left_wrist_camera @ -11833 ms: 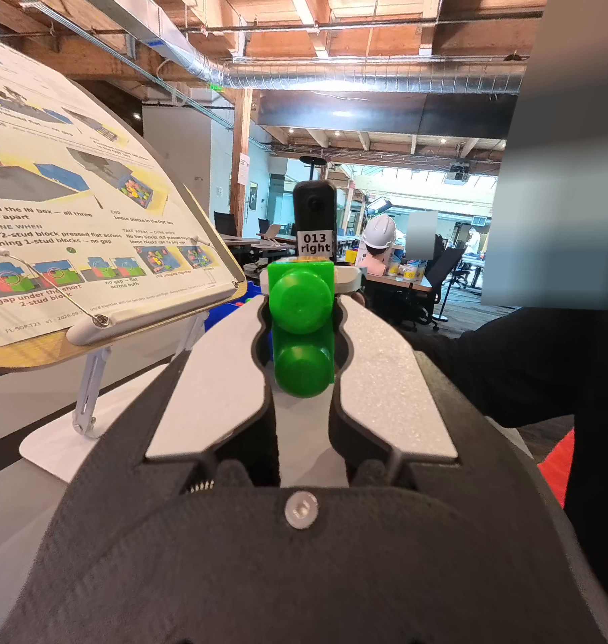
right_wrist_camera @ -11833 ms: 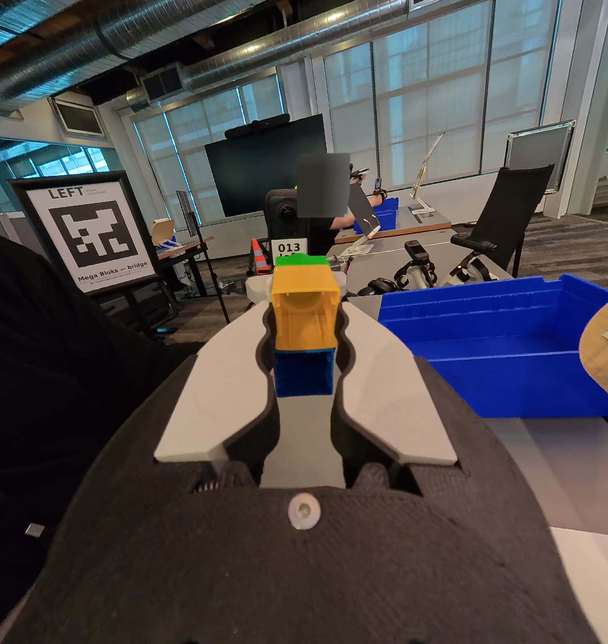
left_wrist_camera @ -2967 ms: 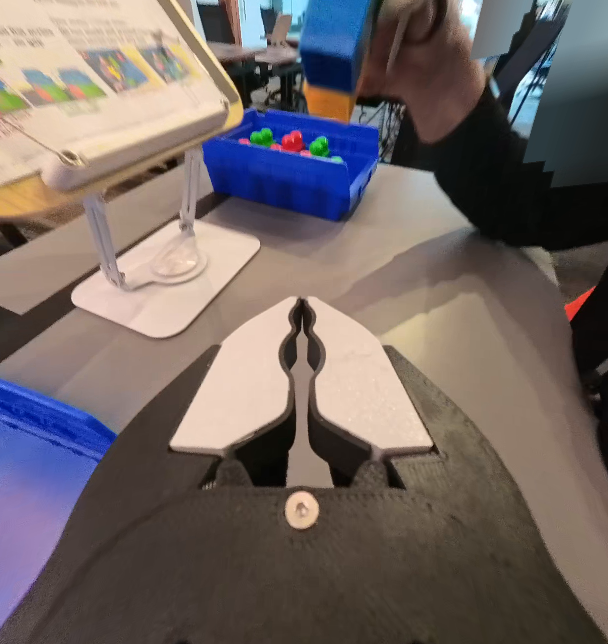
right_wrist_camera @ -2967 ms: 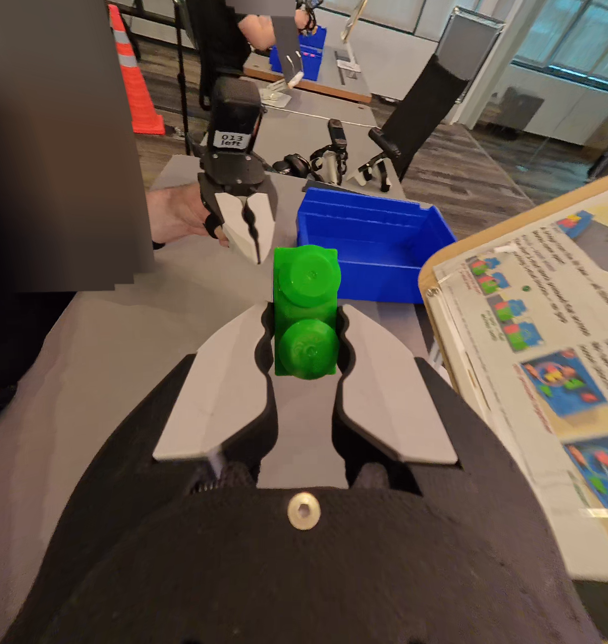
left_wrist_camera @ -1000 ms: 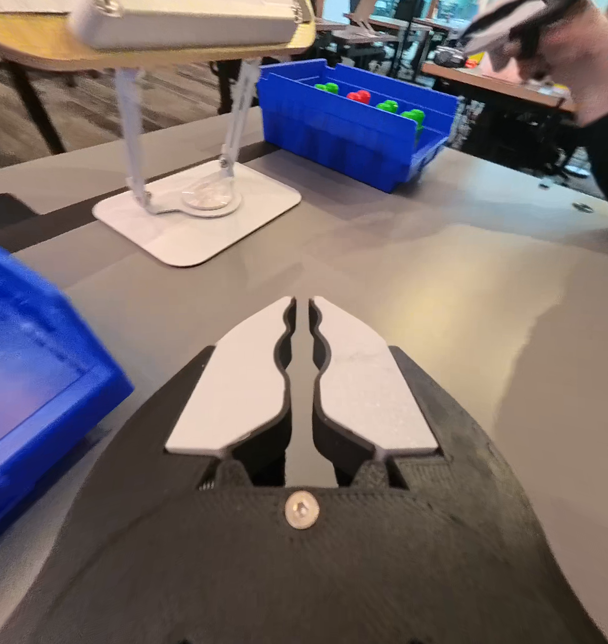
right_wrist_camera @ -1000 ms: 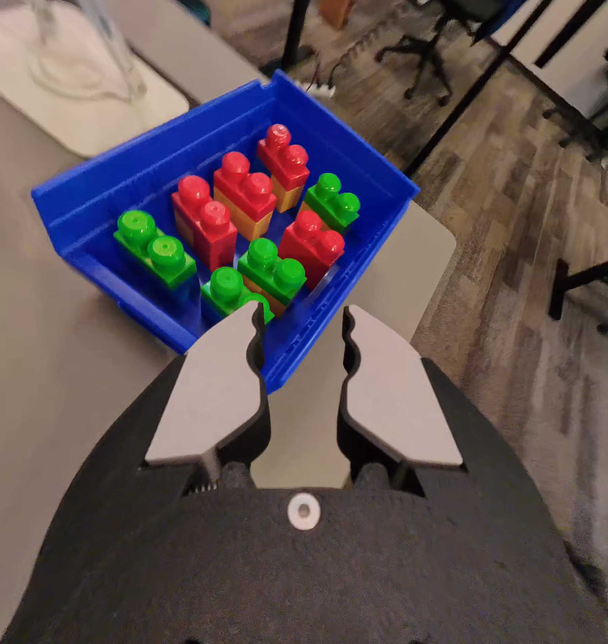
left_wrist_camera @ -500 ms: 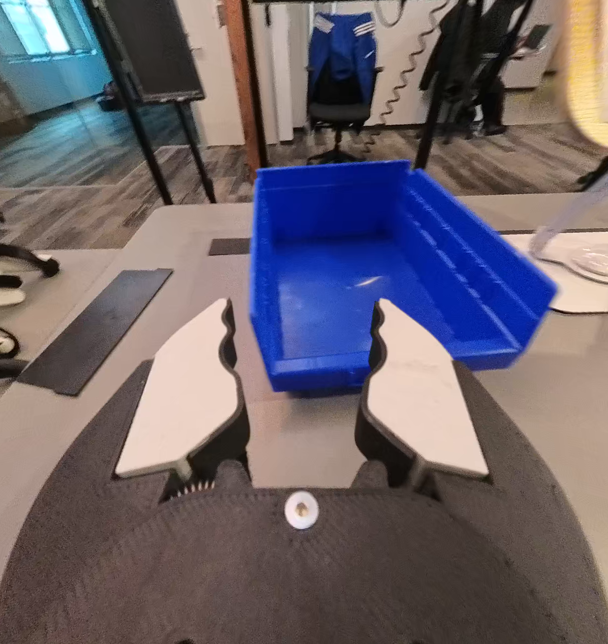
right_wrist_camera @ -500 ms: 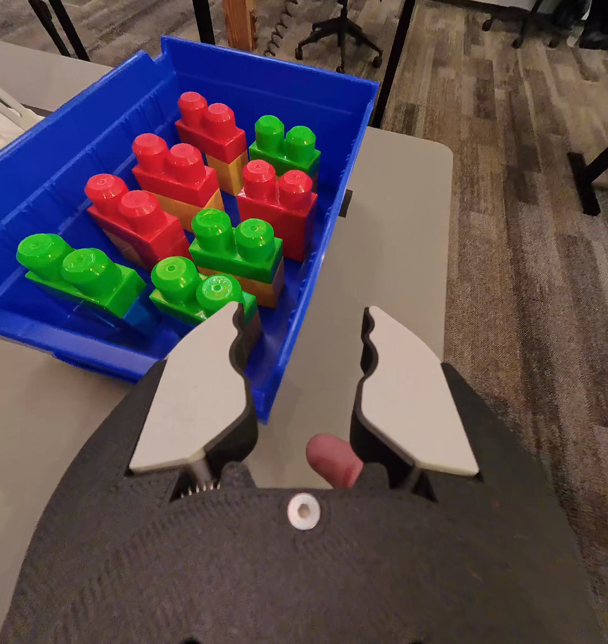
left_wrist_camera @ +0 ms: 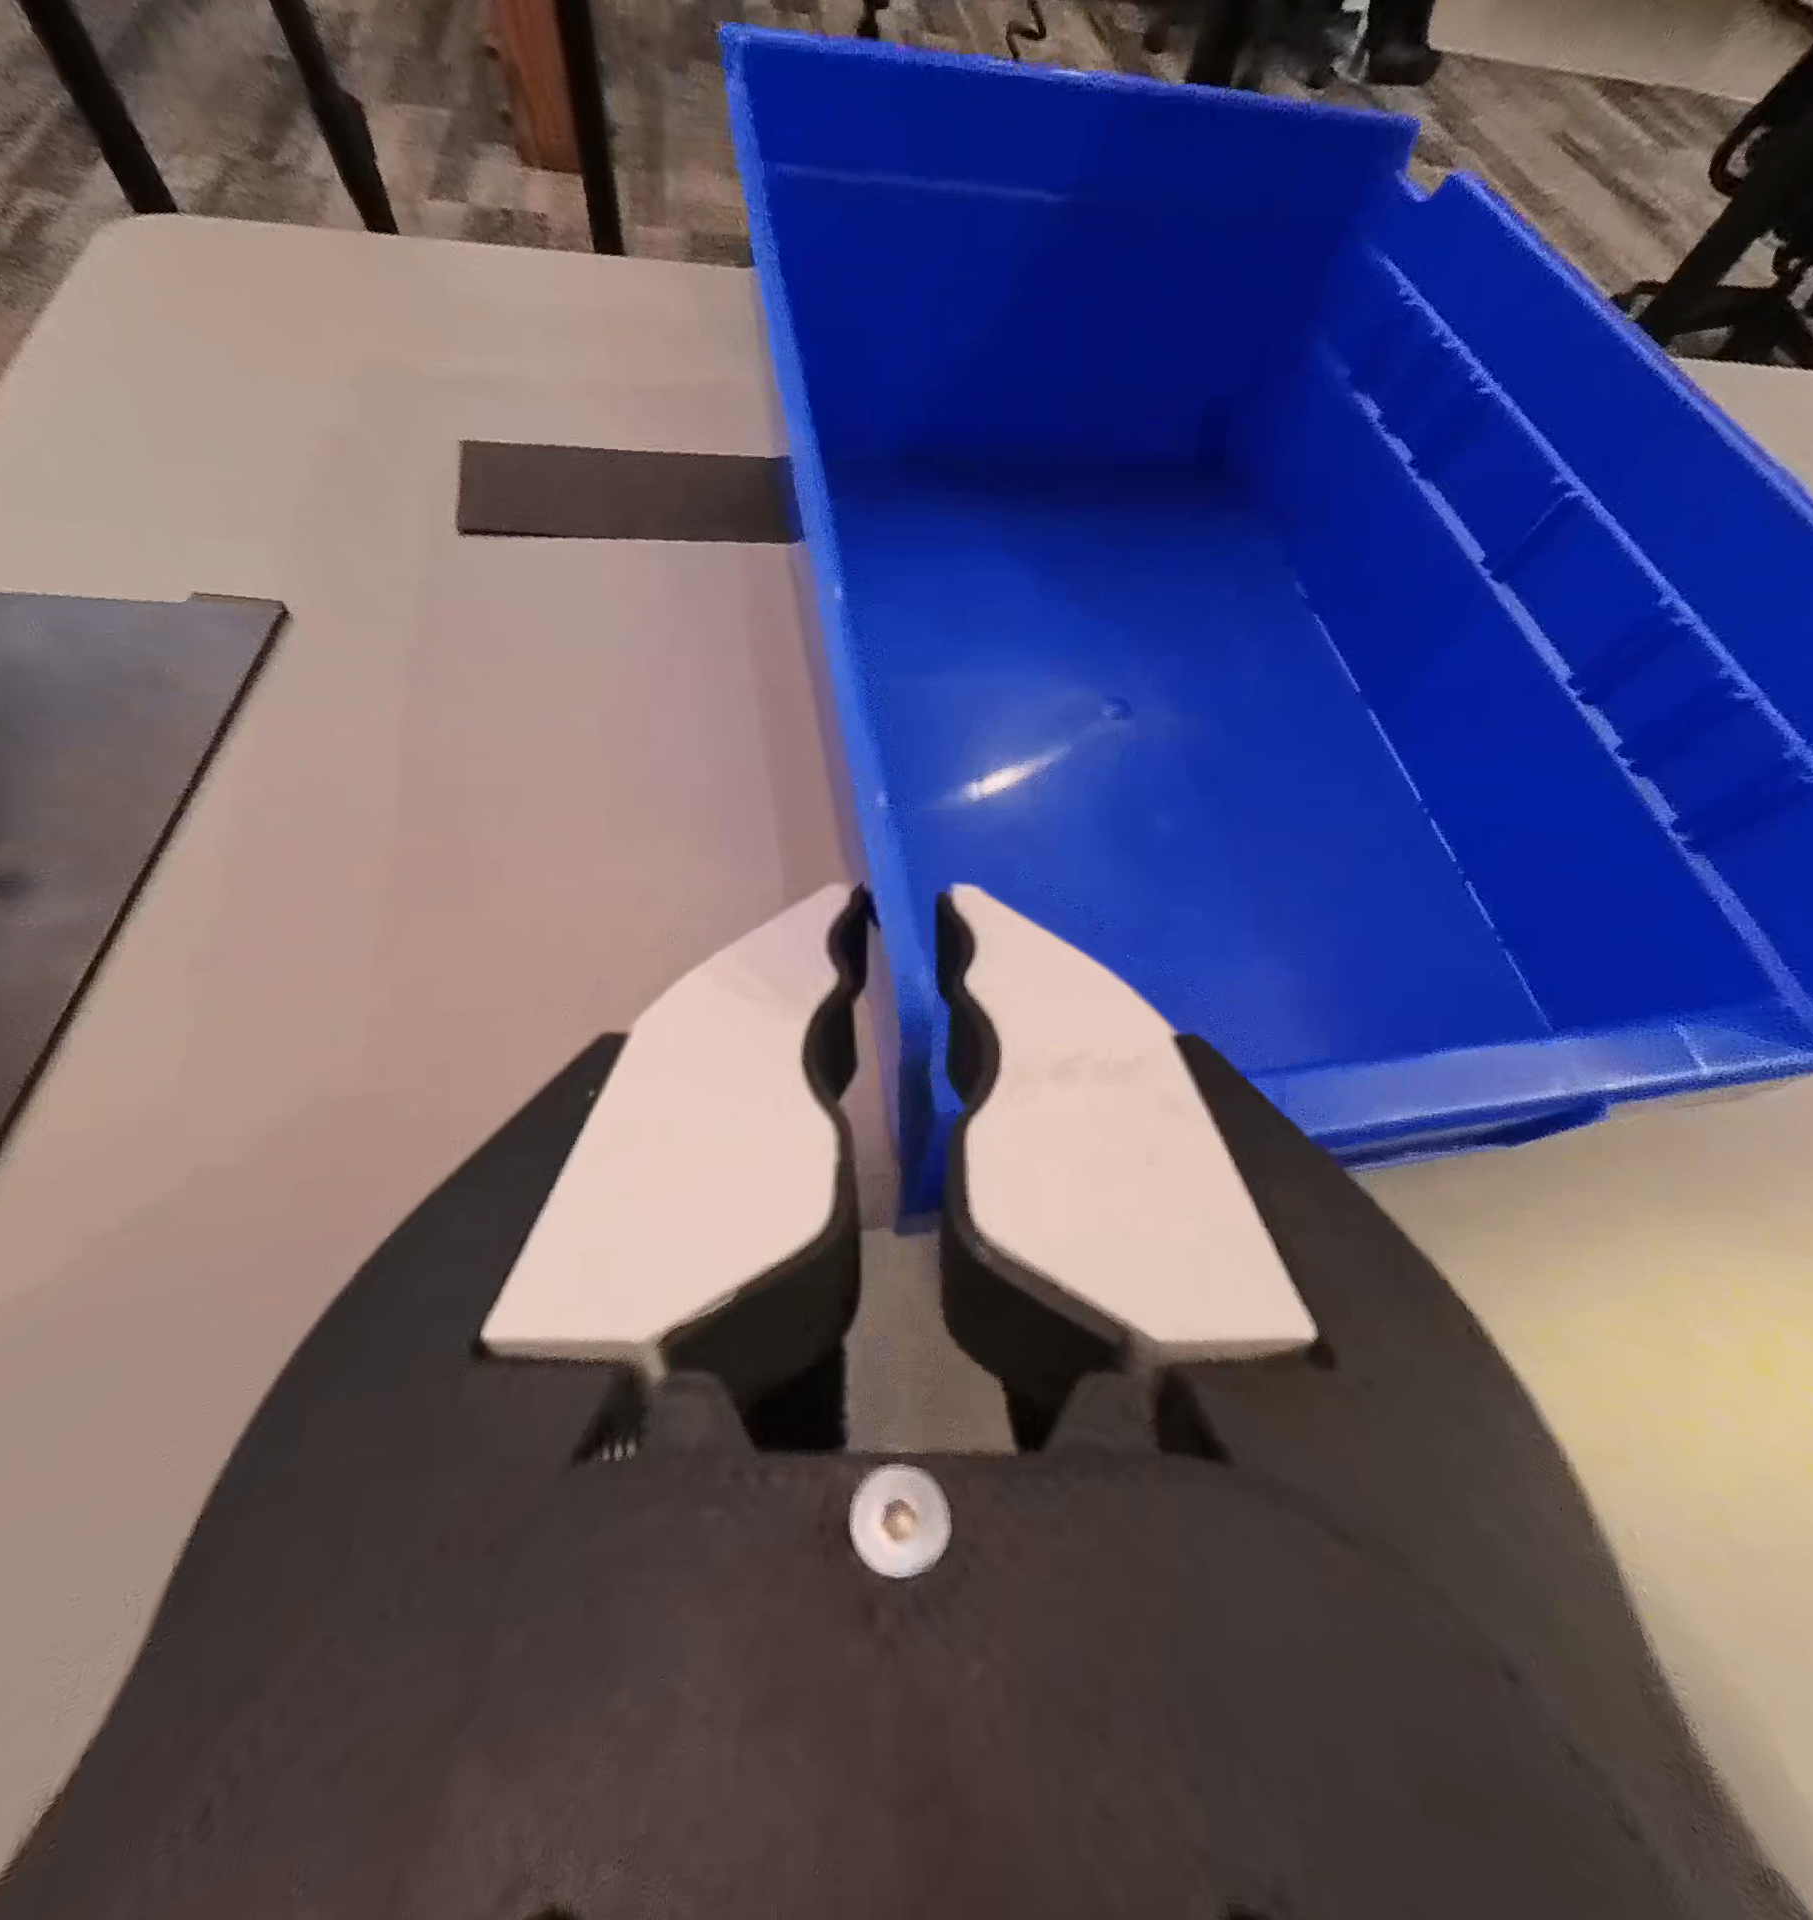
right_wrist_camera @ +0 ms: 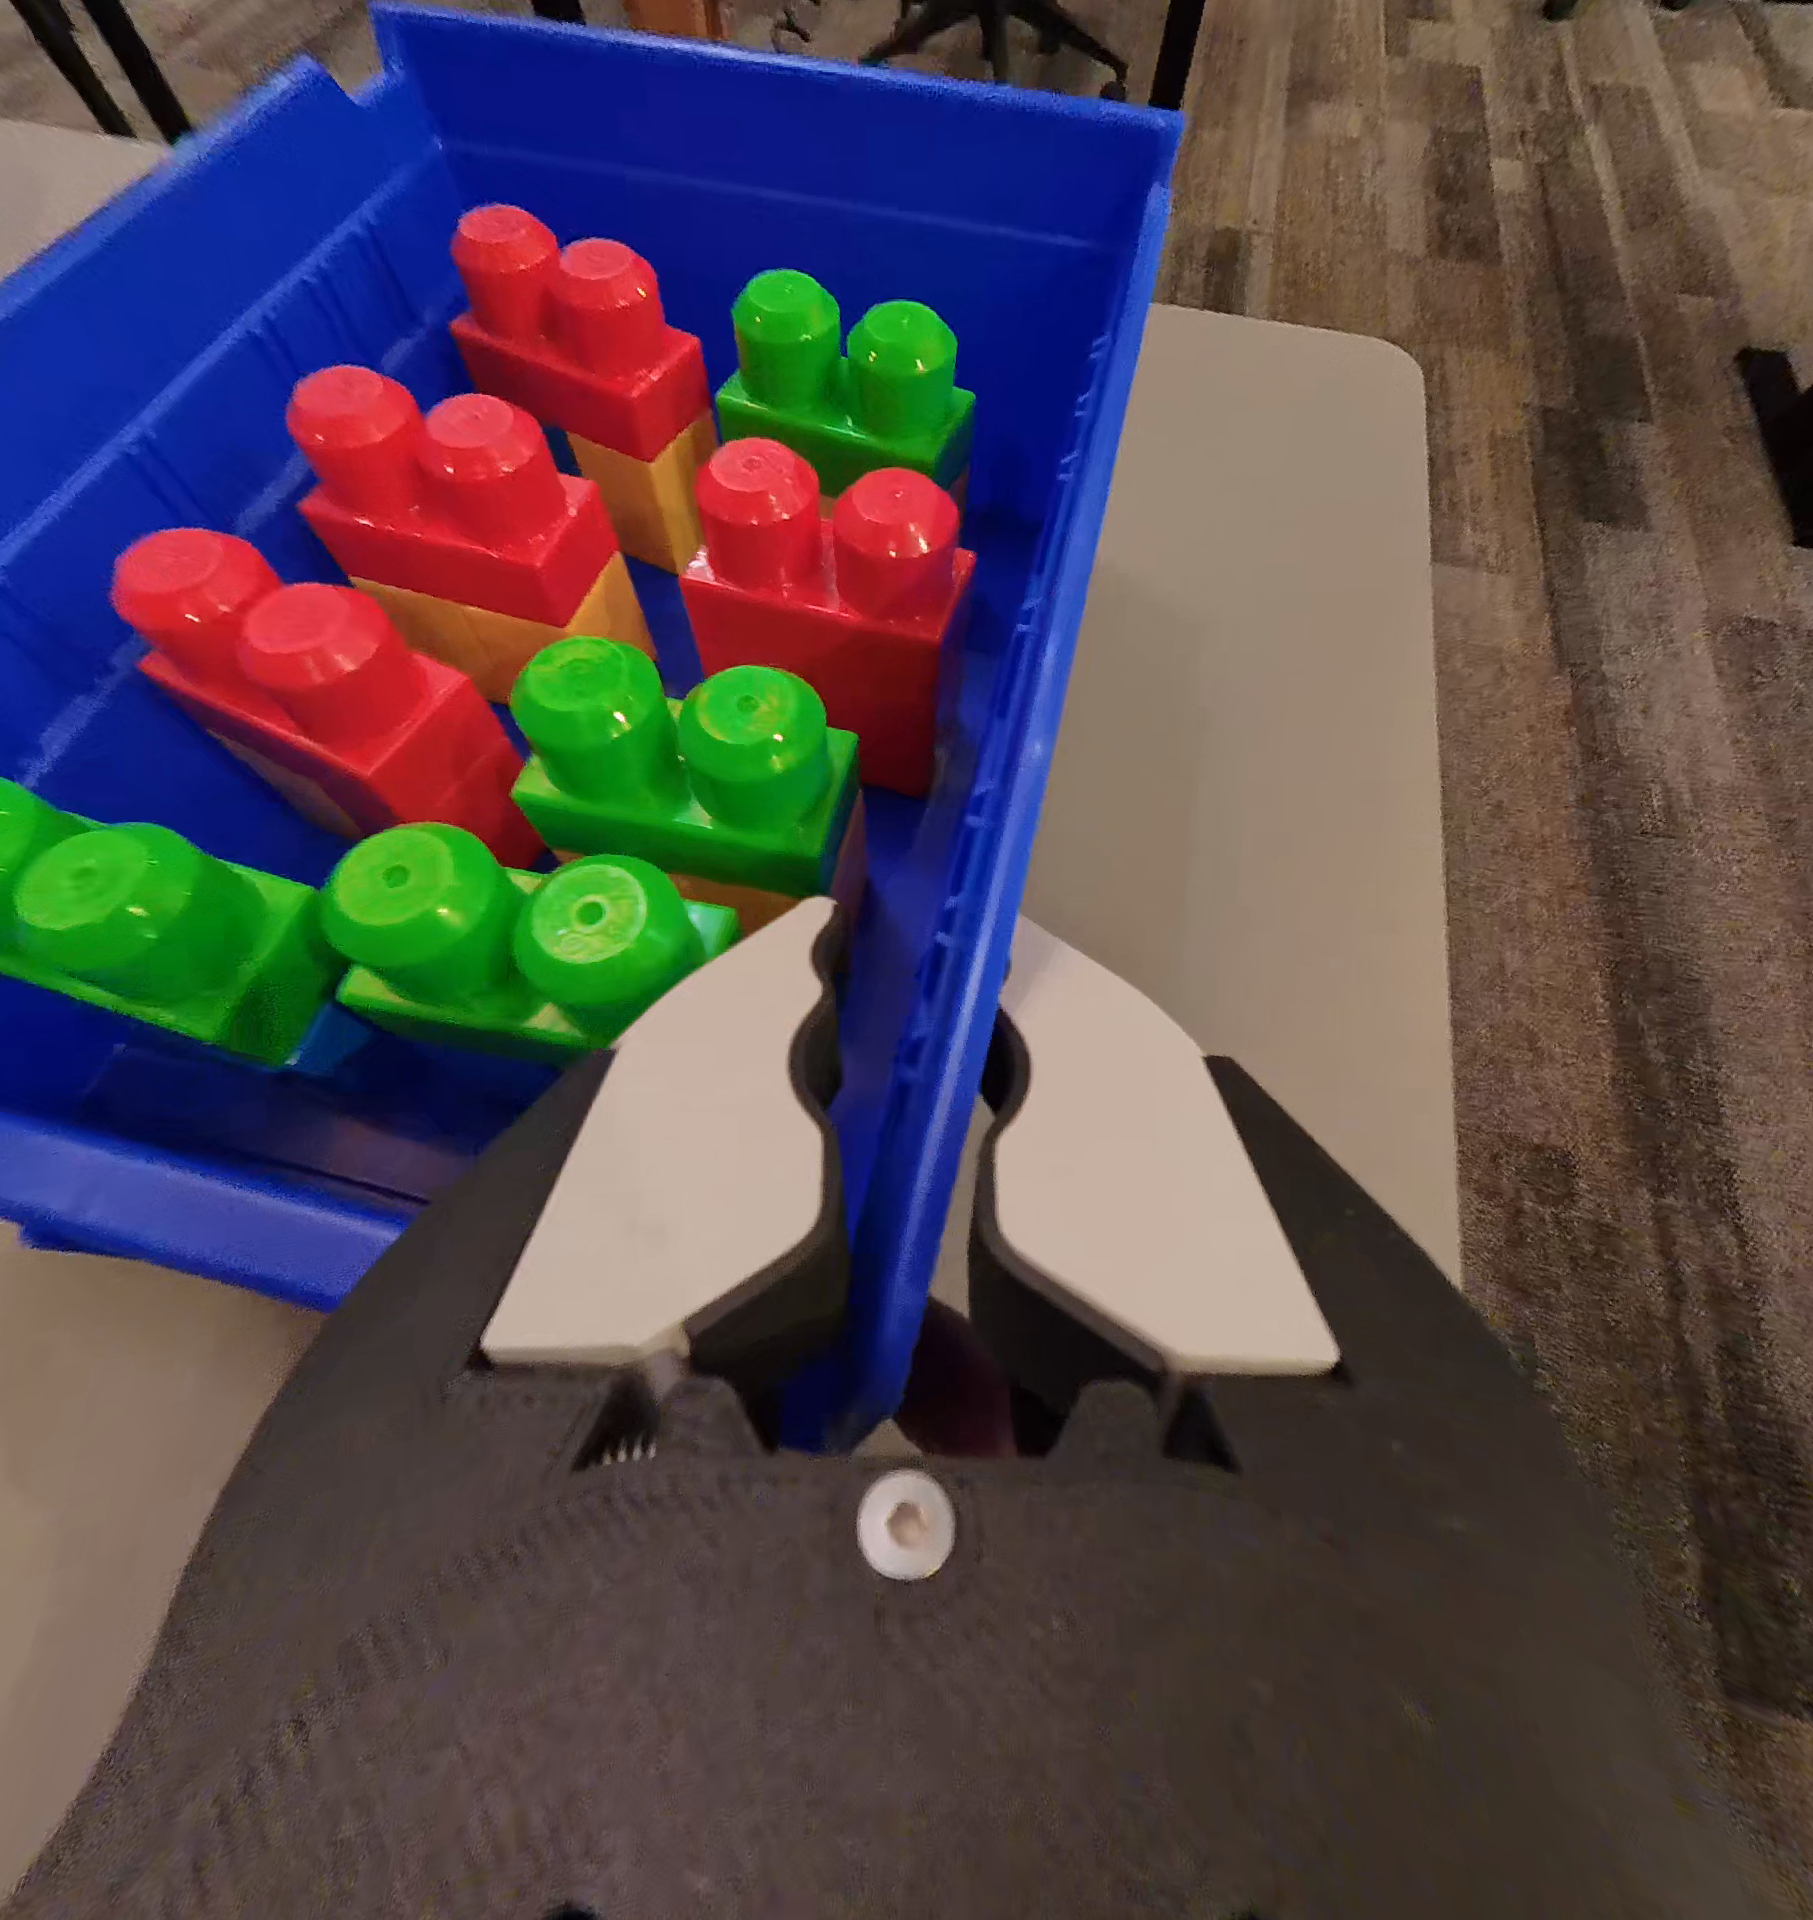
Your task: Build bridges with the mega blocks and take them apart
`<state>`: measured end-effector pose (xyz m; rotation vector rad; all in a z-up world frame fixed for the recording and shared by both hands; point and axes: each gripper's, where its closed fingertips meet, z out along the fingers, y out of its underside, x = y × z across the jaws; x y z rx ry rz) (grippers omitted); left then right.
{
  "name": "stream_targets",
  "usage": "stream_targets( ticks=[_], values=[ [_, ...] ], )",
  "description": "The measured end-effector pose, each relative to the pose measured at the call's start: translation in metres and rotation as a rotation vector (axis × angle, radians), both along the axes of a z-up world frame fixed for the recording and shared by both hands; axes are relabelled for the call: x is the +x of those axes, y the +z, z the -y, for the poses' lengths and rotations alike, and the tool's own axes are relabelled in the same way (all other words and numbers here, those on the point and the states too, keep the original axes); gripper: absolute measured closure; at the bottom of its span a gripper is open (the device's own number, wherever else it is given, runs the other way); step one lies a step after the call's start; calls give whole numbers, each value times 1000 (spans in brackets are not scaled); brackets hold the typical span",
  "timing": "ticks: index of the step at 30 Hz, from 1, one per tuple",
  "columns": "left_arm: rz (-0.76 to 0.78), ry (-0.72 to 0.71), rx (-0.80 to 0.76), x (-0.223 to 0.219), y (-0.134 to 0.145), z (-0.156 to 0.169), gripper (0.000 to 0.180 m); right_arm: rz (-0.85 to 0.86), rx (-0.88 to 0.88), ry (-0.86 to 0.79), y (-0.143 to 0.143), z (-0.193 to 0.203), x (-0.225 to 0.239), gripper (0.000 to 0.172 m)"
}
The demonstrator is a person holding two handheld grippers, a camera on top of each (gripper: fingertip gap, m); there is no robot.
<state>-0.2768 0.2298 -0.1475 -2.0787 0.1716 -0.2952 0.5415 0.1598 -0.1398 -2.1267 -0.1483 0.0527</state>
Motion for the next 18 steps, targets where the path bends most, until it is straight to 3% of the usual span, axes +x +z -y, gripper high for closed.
stream_targets(
  ticks=[3,10,18],
  values=[
    [-8,4,-1,-3,0,-2,174,89,-1,-23,-2,-2,7,161],
    [-41,10,-6,-4,0,1,178,96,-3,3,-3,-2,9,164],
    [-91,11,50,-6,21,40,178,97,-20,93,-1,28,12,164]
  ],
)
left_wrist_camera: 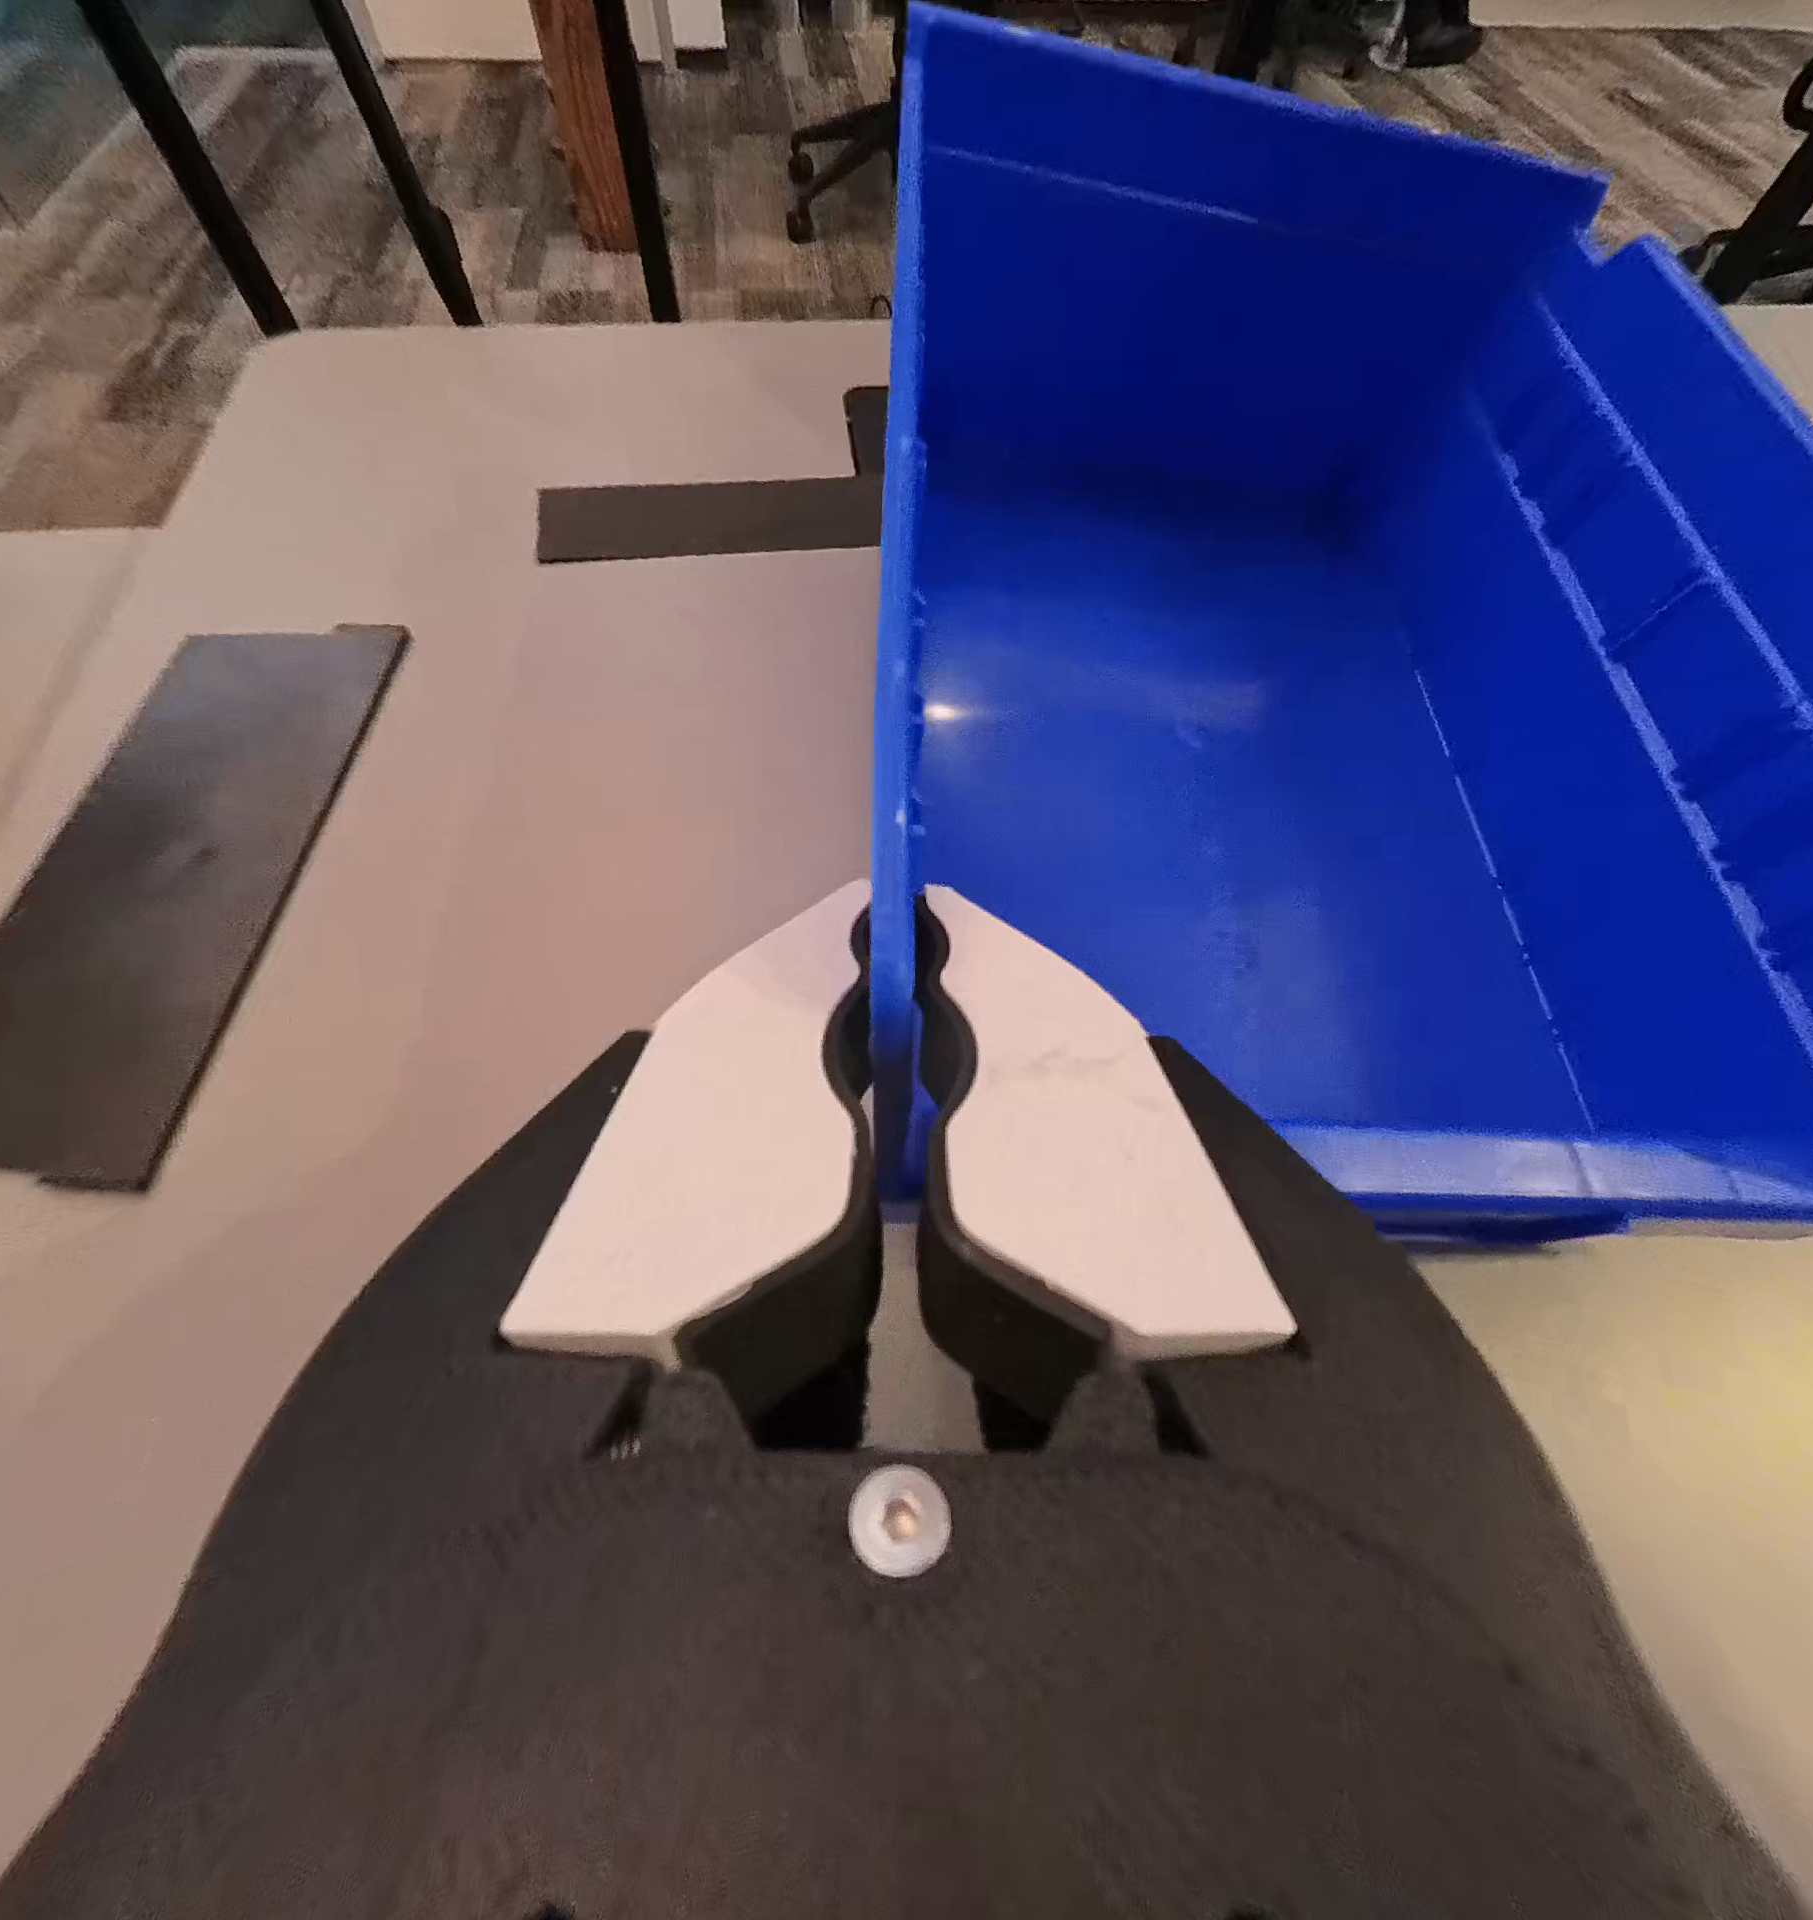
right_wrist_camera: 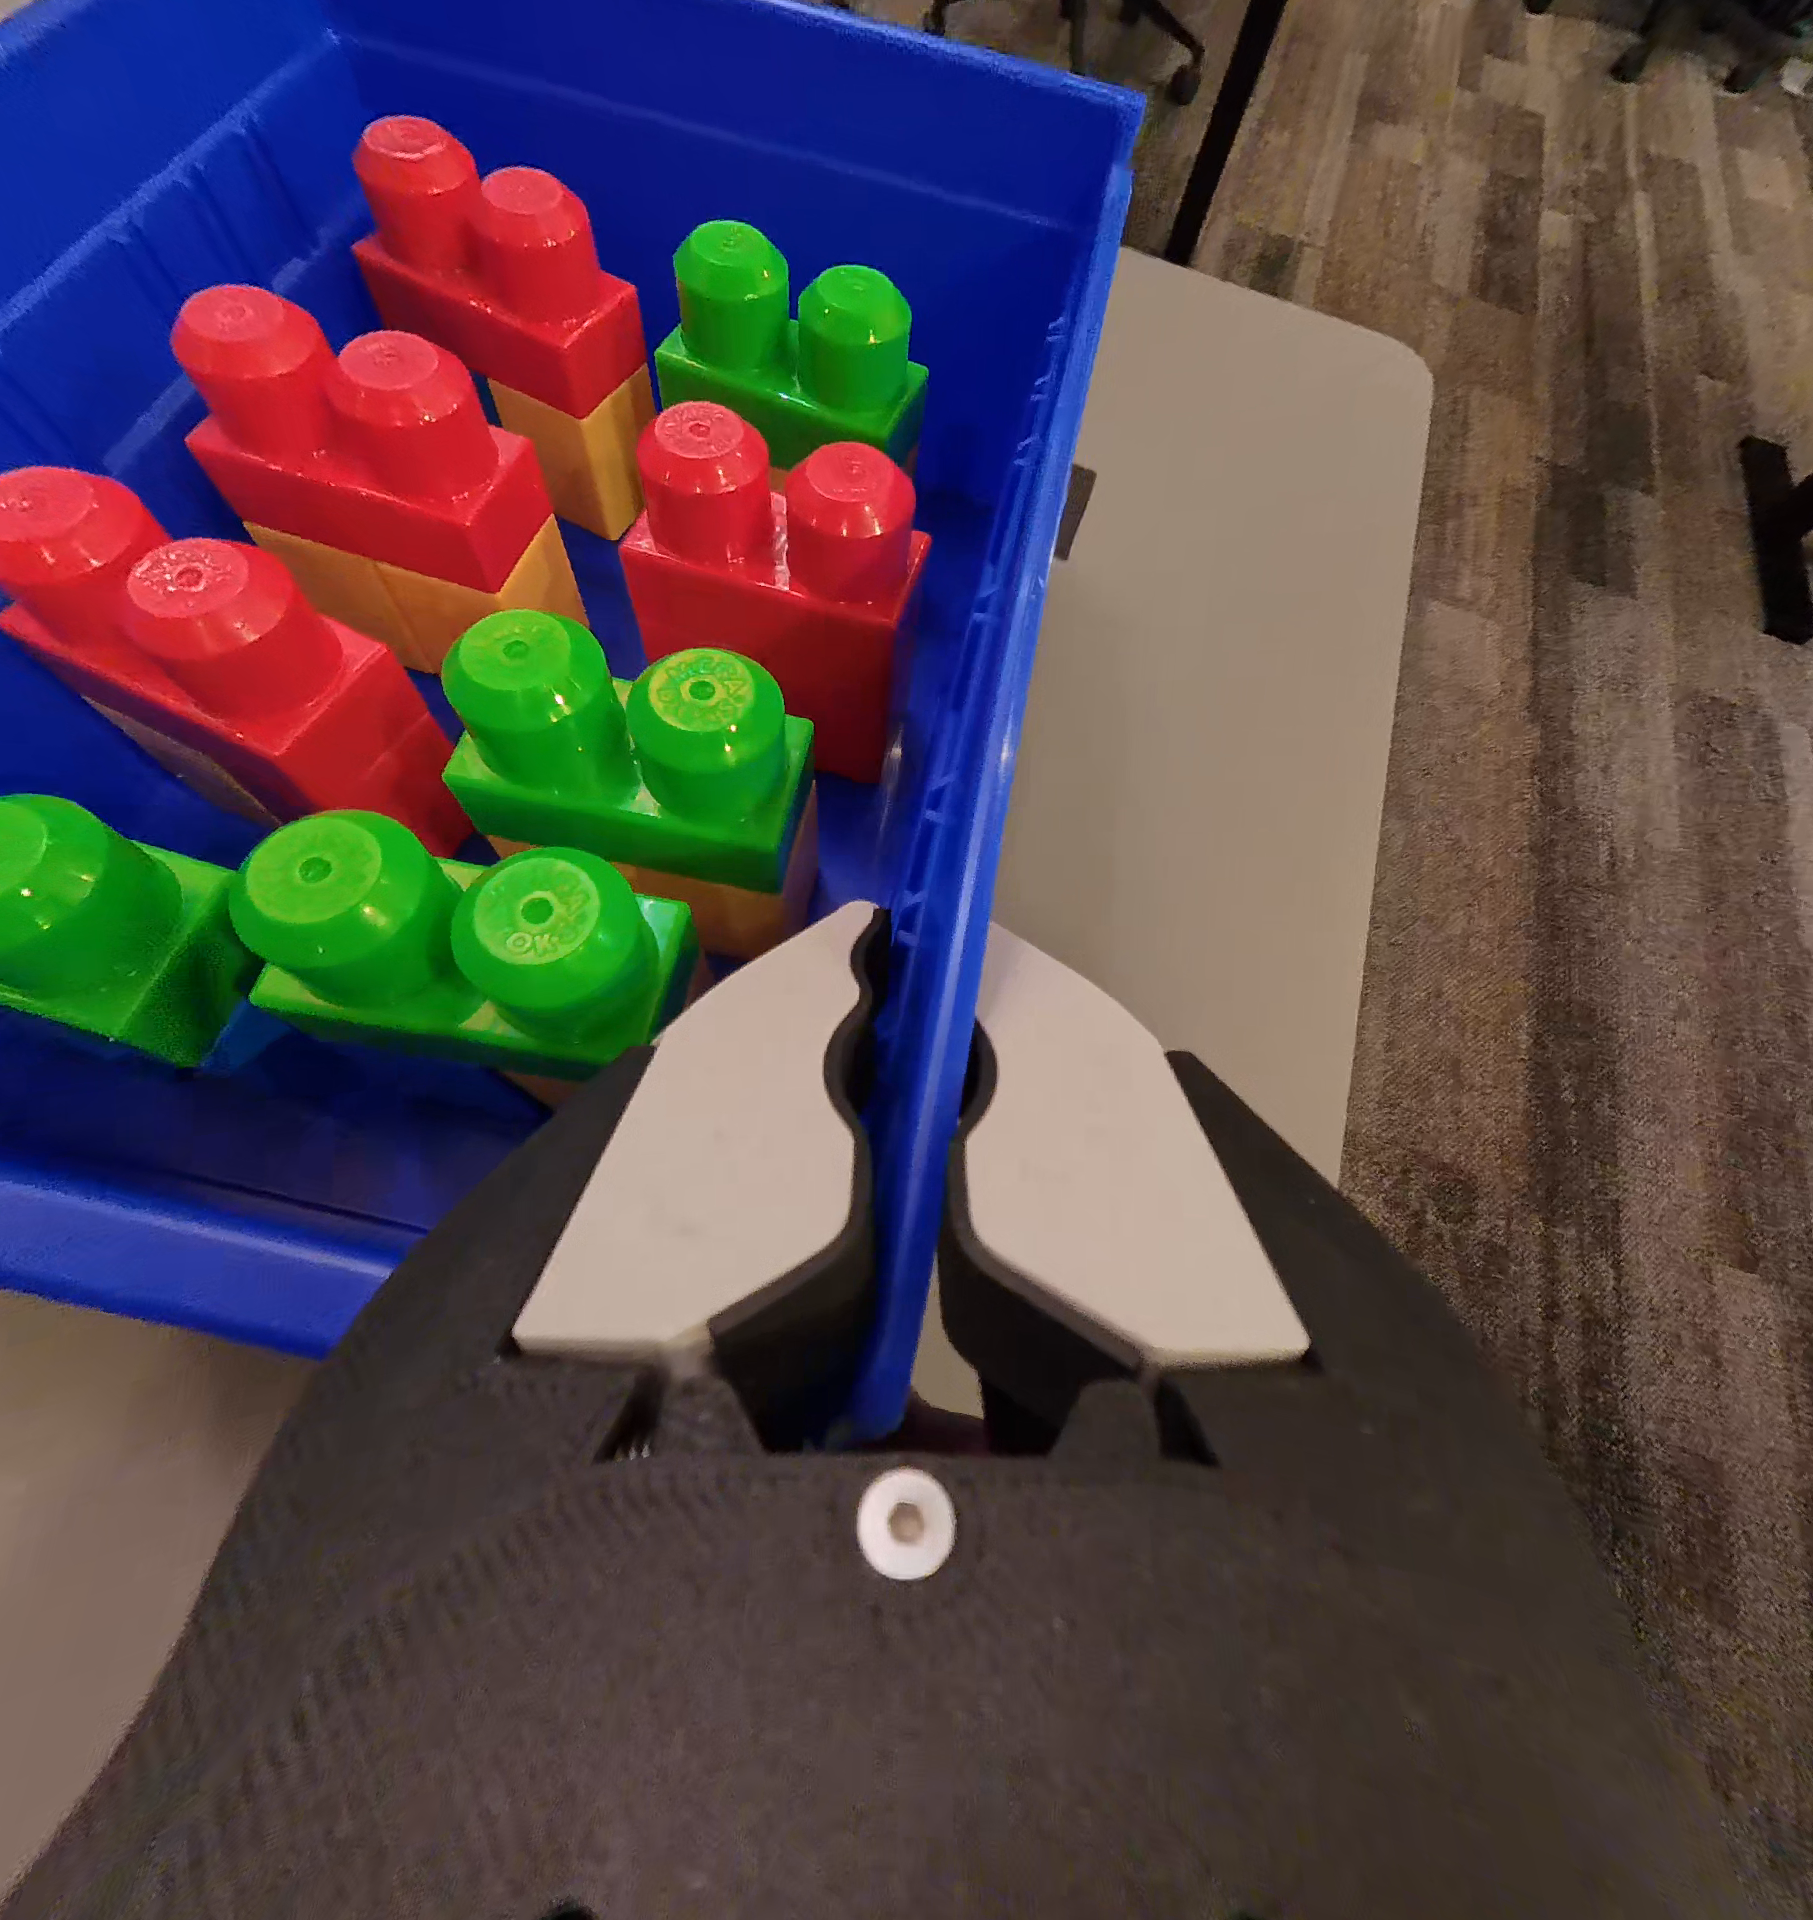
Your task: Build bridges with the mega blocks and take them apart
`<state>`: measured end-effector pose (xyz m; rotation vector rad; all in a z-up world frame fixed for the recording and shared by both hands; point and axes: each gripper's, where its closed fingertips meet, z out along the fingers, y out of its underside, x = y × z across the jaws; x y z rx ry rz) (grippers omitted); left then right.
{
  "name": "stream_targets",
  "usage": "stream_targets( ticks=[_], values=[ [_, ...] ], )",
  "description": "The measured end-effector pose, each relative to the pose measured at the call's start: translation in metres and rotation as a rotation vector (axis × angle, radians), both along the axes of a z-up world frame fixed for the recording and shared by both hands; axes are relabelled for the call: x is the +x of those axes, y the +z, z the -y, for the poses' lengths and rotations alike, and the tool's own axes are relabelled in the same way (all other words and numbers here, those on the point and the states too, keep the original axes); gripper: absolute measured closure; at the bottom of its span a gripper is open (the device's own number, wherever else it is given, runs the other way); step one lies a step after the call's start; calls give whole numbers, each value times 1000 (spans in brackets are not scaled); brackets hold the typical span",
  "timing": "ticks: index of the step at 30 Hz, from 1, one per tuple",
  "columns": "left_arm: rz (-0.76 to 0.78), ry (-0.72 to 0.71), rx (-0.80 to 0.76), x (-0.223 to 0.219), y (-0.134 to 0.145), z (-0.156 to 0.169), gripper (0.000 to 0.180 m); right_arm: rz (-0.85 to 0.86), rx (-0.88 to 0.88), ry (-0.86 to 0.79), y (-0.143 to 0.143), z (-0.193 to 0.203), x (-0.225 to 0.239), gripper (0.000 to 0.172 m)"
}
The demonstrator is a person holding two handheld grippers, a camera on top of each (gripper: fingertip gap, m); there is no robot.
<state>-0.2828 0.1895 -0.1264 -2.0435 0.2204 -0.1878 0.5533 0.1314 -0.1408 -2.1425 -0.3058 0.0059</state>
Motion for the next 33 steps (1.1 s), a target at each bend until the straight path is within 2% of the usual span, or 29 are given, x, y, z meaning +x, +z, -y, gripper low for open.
stream_targets(
  ticks=[10,22,33],
  values=[
    [8,46,116,-18,31,57,177,-11,-17,124,1,64,-23,164],
    [-18,-5,186,-25,53,63,176,-14,-29,272,1,120,-57,164],
    [48,22,249,-52,81,86,176,-26,-33,424,2,135,-125,164]
  ],
)
